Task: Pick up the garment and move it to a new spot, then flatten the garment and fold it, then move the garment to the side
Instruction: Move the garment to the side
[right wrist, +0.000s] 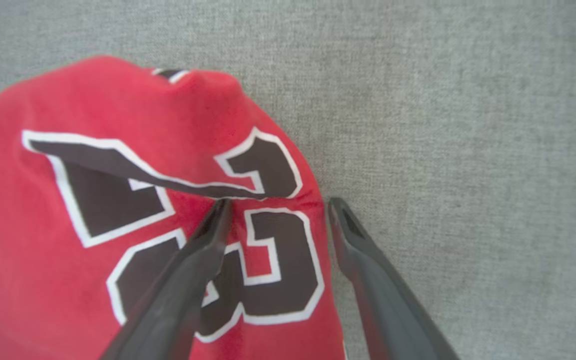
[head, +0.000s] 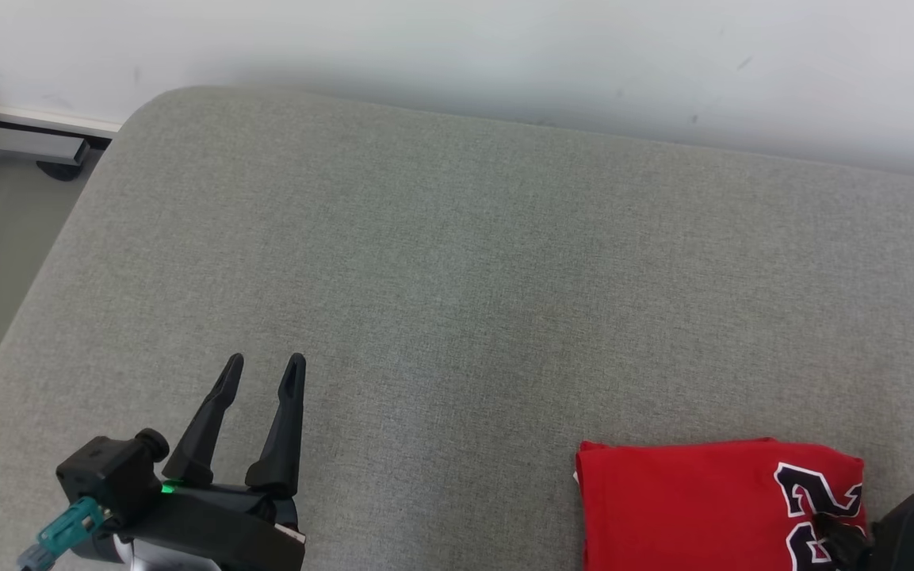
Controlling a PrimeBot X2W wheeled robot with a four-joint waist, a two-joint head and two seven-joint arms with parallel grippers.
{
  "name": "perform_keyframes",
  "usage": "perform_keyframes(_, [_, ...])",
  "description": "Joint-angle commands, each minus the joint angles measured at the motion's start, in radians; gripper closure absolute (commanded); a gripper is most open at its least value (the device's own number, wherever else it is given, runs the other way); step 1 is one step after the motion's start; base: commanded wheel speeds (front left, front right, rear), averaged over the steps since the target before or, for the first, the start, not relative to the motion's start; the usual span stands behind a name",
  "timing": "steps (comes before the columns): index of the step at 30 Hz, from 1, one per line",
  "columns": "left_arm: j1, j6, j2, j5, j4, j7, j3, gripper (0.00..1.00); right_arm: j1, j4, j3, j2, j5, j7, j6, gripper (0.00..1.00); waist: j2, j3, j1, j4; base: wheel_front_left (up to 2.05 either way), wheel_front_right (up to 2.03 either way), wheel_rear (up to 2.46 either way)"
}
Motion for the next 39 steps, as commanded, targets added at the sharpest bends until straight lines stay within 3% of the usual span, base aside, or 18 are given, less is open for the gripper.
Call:
perform_keyframes(1, [-0.004, 0.004, 0.003, 0.005, 0.0, -0.006, 0.001, 0.0, 0.0, 0.001, -0.011, -0.002, -0.028, -0.001, -0.002, 0.0, -0.0001, 0.002, 0.0, 0.003, 0.0, 0.0, 0.0])
perform_keyframes(12, [-0.011, 0.007, 0.007, 0.0, -0.001, -0.007, 0.005, 0.0, -0.019, 0.029, 0.005, 0.001, -0.013, 0.008, -0.002, 0.0, -0.0001, 0.008, 0.0, -0.004, 0.0, 0.0, 0.0])
perform_keyframes(13, [-0.013, 0.007, 0.007, -0.001, -0.001, -0.006, 0.005, 0.0, -0.022, 0.037, 0.012, 0.002, -0.011, 0.005, -0.001, 0.49, -0.0001, 0.008, 0.0, -0.004, 0.0, 0.0, 0.0])
perform_keyframes(14, [-0.014, 0.006, 0.007, -0.002, -0.001, -0.006, 0.004, 0.0, -0.026, 0.038, 0.023, 0.002, -0.02, 0.002, -0.001, 0.81, -0.0001, 0.008, 0.0, -0.004, 0.0, 0.0, 0.0])
perform_keyframes(15, [-0.016, 0.005, 0.007, -0.002, 0.0, -0.006, 0.003, 0.0, -0.03, 0.037, 0.039, 0.004, -0.032, -0.003, -0.001, 1.0, -0.0001, 0.008, 0.0, -0.003, 0.0, 0.0, 0.0])
perform_keyframes(21, [-0.017, 0.008, 0.005, -0.004, 0.004, -0.009, 0.003, 0.0, -0.067, 0.005, 0.132, -0.002, -0.061, -0.014, -0.001, 1.0, -0.0001, 0.002, 0.0, -0.004, 0.0, 0.0, 0.0])
perform_keyframes(28, [-0.013, 0.007, 0.005, -0.003, 0.006, -0.014, -0.002, 0.0, -0.188, 0.007, 0.21, -0.063, -0.096, -0.018, -0.001, 1.0, -0.0001, -0.01, 0.0, -0.027, 0.0, 0.0, 0.0])
perform_keyframes(39, [-0.037, 0.003, 0.011, 0.011, -0.005, -0.001, -0.015, 0.0, -0.402, 0.104, 0.21, -0.092, -0.132, -0.052, -0.001, 1.0, -0.0001, 0.011, 0.0, -0.122, 0.0, 0.0, 0.0])
